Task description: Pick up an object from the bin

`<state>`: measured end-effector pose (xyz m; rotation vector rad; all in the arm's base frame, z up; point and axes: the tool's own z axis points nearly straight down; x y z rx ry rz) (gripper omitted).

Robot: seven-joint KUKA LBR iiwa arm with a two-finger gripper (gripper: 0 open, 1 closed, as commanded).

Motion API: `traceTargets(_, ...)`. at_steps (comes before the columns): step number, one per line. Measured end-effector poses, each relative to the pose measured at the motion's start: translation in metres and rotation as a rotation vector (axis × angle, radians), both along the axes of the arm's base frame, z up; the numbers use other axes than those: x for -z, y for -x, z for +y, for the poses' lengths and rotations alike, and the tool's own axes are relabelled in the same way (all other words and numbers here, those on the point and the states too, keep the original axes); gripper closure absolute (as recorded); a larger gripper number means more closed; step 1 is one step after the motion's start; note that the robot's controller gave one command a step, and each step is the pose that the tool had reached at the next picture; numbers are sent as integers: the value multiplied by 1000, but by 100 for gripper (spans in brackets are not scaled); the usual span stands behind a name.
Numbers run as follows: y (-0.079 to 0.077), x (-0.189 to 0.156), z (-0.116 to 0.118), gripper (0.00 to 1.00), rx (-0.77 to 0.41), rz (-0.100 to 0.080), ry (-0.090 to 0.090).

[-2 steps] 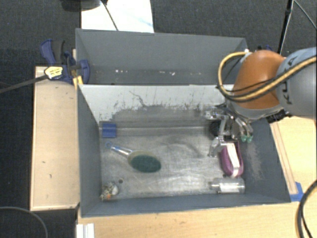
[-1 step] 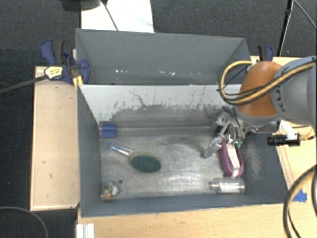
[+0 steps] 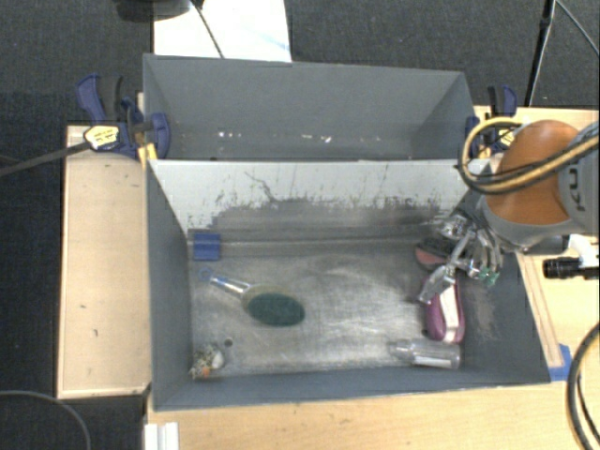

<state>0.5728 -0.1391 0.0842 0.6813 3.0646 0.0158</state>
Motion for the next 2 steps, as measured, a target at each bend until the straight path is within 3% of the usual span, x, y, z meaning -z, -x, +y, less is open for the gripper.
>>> traceTargets(1,-1,0,6,100,-11,0,-3)
traceTargets(2,12,-172,-1,100,-272,-6,14)
